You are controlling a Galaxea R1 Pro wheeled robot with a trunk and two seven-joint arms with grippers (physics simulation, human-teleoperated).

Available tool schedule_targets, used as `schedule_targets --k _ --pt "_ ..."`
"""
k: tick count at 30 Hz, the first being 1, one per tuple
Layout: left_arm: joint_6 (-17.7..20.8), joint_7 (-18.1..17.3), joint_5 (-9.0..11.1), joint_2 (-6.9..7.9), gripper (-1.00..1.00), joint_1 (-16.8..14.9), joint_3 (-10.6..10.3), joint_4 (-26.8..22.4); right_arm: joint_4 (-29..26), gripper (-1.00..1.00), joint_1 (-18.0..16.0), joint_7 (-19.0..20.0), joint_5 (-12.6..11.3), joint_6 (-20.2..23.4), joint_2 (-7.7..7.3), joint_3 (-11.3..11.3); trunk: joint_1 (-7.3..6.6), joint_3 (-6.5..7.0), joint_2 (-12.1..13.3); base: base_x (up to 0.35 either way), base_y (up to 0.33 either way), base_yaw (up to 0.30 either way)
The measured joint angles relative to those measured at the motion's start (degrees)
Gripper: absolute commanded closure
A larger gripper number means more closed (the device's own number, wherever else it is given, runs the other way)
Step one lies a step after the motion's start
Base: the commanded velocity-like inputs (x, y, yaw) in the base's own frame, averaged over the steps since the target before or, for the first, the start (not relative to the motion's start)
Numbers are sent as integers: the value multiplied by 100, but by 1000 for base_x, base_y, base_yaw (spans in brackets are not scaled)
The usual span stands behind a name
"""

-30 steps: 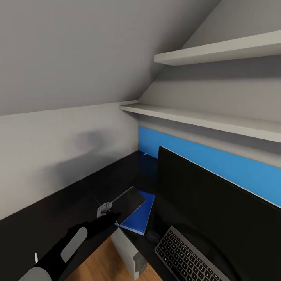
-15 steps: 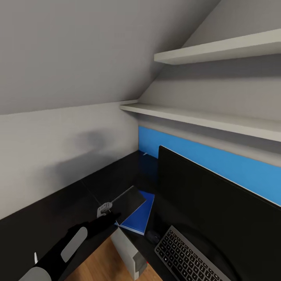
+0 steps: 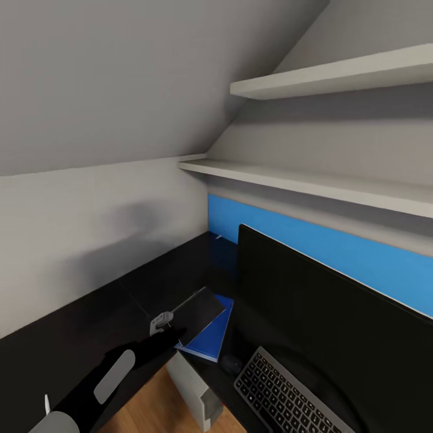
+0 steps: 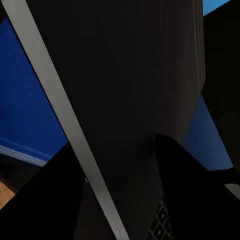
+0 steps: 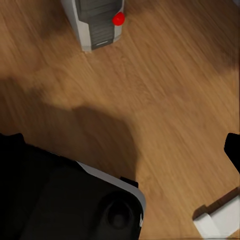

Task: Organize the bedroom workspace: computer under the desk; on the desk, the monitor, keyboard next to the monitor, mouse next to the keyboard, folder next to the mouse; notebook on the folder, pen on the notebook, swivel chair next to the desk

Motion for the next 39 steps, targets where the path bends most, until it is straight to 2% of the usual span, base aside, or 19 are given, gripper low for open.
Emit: schedule_targets --k 12,18,22,39 --pt "1 0 18 0 100 0 -6 -1 0 -100 0 -4 -2 0 1 0 0 0 0 0 0 -92" --pt "1 0 205 7 100 0 -6 1 0 -100 0 -5 -1 0 7 1 0 0 0 0 0 -2" --pt "1 1 250 9 100 0 -7 12 0 -100 0 -3 -1 0 9 0 0 0 0 0 0 0" --pt "-6 1 251 -6 100 0 -20 251 4 -100 0 -1 -1 0 3 0 0 0 0 0 0 0"
